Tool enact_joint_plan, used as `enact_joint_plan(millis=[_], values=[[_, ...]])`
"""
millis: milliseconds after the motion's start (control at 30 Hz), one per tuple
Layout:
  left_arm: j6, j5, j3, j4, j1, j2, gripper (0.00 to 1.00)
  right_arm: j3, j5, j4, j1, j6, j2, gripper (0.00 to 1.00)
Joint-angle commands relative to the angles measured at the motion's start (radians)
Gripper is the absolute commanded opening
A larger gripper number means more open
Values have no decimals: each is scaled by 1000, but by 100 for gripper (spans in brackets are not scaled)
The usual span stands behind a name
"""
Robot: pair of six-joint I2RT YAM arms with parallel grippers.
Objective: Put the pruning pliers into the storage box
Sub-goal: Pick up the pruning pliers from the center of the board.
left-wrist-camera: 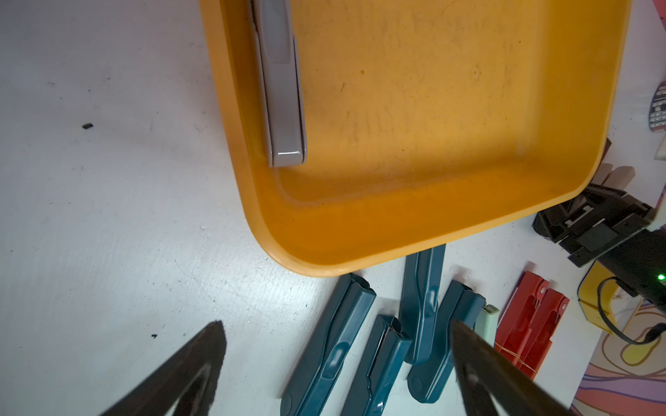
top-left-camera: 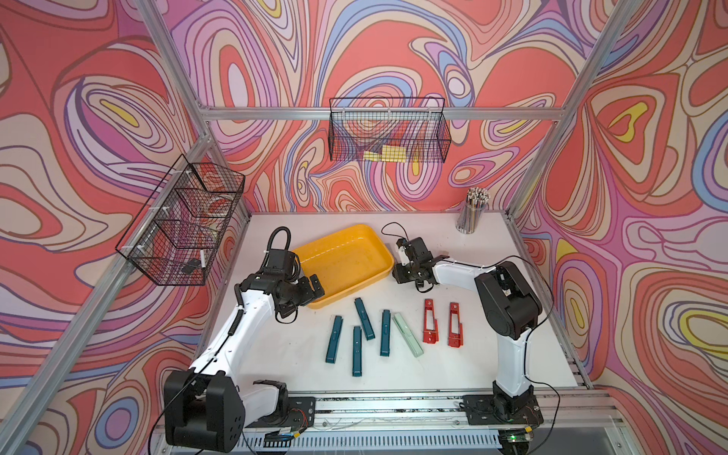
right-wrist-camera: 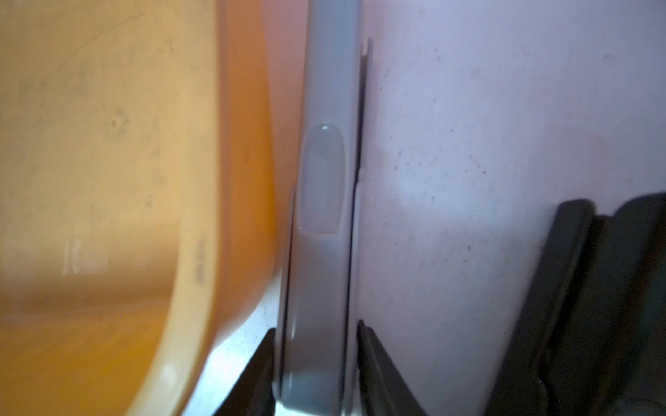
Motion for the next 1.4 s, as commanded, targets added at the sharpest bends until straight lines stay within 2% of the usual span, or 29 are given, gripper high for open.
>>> enact_joint_plan(millis=[0,300,400,600,733,800,1033,1233,1367], values=[[7,4,-1,9,7,17,99,17,11,4,4,-5,22,31],[-9,-2,-9,30,7,30,99,-4,52,-29,4,-2,-9,12],[-20,-22,2,39,7,33,99,-25,75,-50,4,8,-35,0],[-45,-189,38,40,10,62,99,-74,85,-80,5,28,-129,0],[-54,-236,66,63,13,118,99,-103,93,-105,5,33,-210,0],[-52,-257,84,69,14,147,95,-118,93,-115,5,31,-250,0],[-43,-306,147,96,15,243,67,-130,120,-178,4,22,-379,0],[-48,-345,180,72,15,309,63,-115,92,-214,5,18,-471,0],[-48,-356,169,105,22,328,55,-110,68,-223,5,20,-507,0]])
